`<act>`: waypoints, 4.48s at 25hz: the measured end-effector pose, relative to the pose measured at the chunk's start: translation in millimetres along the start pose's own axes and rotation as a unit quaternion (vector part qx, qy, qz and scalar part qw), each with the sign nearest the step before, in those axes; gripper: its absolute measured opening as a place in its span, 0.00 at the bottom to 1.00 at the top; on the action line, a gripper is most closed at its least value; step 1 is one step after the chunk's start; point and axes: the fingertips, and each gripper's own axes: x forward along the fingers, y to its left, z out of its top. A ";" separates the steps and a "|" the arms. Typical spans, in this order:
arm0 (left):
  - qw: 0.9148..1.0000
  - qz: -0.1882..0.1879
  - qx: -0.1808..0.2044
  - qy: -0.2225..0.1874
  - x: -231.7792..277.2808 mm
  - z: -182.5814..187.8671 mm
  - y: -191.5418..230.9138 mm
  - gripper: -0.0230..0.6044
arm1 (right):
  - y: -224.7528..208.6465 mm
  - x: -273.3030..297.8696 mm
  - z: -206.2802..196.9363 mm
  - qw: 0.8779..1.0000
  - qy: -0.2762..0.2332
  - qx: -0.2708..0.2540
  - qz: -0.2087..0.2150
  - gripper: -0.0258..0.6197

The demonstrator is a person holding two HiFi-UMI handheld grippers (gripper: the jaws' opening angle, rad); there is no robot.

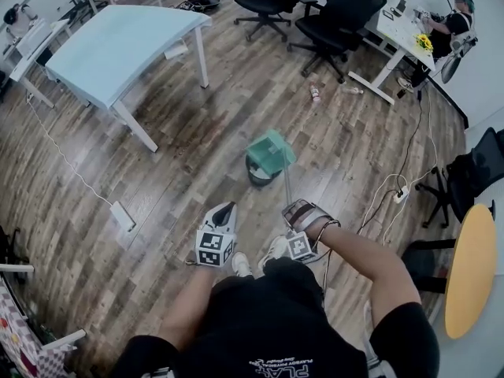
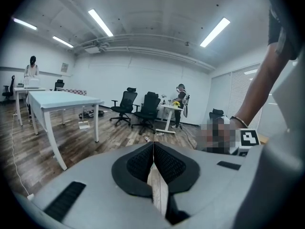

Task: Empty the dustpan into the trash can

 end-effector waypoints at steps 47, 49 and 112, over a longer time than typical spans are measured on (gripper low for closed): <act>0.999 0.023 0.043 0.013 91.8 42.9 -94.6 0.07 | 21.8 -50.4 -237.2 0.490 -0.083 0.860 -0.115 0.19; 0.999 0.023 0.043 0.013 98.0 44.4 -96.2 0.07 | 26.6 -52.7 -247.7 0.477 -0.078 0.866 -0.131 0.19; 0.996 0.057 0.003 0.066 169.6 7.8 -131.4 0.07 | 204.9 141.5 -264.5 0.377 0.088 0.919 0.079 0.19</act>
